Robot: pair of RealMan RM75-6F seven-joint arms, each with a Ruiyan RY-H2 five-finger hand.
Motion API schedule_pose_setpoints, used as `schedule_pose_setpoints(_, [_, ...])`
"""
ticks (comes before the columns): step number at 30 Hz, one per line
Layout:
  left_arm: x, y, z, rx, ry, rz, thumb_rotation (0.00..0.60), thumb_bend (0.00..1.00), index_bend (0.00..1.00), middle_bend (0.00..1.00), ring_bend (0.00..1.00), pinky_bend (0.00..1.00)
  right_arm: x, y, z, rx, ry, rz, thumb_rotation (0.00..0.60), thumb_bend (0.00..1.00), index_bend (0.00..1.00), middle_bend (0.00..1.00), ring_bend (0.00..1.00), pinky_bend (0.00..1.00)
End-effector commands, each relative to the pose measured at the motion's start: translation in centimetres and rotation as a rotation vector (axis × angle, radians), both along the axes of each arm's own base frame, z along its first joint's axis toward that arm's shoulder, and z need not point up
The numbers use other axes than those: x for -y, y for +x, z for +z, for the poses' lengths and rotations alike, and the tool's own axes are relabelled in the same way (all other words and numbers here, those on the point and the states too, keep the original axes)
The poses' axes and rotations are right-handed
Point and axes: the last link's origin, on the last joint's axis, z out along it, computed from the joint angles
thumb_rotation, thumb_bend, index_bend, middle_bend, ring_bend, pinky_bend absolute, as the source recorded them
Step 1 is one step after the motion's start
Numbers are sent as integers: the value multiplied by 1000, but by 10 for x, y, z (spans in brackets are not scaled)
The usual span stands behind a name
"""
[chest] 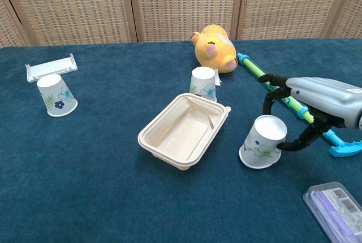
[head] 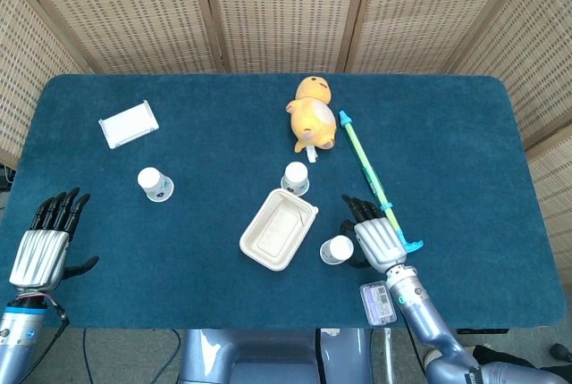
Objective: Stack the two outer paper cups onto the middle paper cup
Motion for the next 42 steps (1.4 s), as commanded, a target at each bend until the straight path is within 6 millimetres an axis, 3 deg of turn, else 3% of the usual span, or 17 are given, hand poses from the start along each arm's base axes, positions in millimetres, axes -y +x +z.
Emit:
schedule_pose_setpoints(1, [0, 0, 1, 1, 1, -1, 600, 0, 0, 0, 0, 57, 1, 2, 2, -2, -7, 6, 600, 353, 549, 63, 0, 155])
schedule_pose_setpoints(5, [1, 0, 2, 4, 6, -1, 600, 0, 0, 0, 0, 57, 9, 8, 8, -6, -29, 21, 600, 353, 549, 63, 0, 159])
schedule_pose_setpoints(16, [0, 0, 2, 4, 3, 0, 600, 0, 0, 0, 0, 57, 53, 41, 58, 46, -183, 44, 600, 353, 566, 82, 0, 168])
schedule_pose_setpoints(21, [0, 0, 2, 0, 2, 2, 600, 0, 0, 0, 0, 57, 68, 58, 69, 39, -209, 67, 600, 353, 569, 86, 0, 171])
schedule_pose_setpoints(28, [-2, -2, 2, -2, 5, 10, 600, 0, 0, 0, 0, 57, 80, 73, 64, 46, -195, 68, 600, 353, 570, 85, 0, 173])
schedule_pose_setpoints(42, [-4, -5, 3, -12, 18, 27, 600, 0, 0, 0, 0, 57, 110, 88, 31, 97, -181, 32, 600, 353, 580, 93, 0, 181])
